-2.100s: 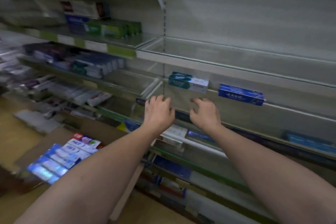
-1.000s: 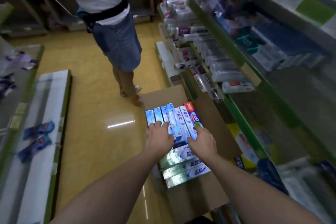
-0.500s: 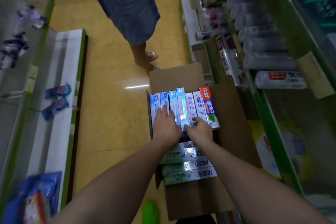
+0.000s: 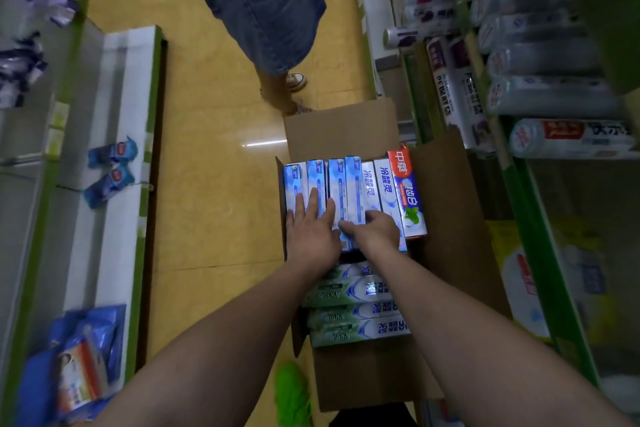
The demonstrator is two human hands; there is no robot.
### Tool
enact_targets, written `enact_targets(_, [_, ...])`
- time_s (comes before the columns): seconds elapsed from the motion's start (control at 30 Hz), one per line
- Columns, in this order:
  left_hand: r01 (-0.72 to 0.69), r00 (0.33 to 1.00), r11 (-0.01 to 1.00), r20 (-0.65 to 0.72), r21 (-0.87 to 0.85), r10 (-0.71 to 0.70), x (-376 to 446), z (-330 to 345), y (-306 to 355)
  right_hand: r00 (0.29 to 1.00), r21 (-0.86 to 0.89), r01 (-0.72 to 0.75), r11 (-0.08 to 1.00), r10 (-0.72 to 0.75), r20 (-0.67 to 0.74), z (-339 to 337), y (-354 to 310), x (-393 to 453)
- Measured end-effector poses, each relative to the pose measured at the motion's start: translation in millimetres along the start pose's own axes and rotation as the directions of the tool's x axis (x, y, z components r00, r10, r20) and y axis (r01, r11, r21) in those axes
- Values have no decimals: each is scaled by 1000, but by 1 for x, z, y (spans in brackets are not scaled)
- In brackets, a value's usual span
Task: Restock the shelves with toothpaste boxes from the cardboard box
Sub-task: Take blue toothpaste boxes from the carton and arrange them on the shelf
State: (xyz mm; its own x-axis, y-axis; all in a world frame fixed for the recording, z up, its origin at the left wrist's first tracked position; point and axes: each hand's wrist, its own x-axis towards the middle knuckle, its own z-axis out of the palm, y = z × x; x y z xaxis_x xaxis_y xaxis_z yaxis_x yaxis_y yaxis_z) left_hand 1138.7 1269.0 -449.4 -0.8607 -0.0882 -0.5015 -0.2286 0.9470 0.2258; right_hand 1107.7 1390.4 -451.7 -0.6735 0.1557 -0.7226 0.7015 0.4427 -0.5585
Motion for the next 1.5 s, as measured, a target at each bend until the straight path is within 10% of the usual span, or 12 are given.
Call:
enact_targets(0.37, [-35,995,998,-88,46,39,3,6,46,988,195,-12,981,42,-149,-33,37,9])
enact_targets(0.8, [280,956,869,38,-409,-290,24,20,72,981,270,29,962,24,-191,-52,68,14])
enact_targets(1.5, [157,985,548,93,-822,-144,-50,-86,51,896,264,167,950,-34,-443,-41,6,-86])
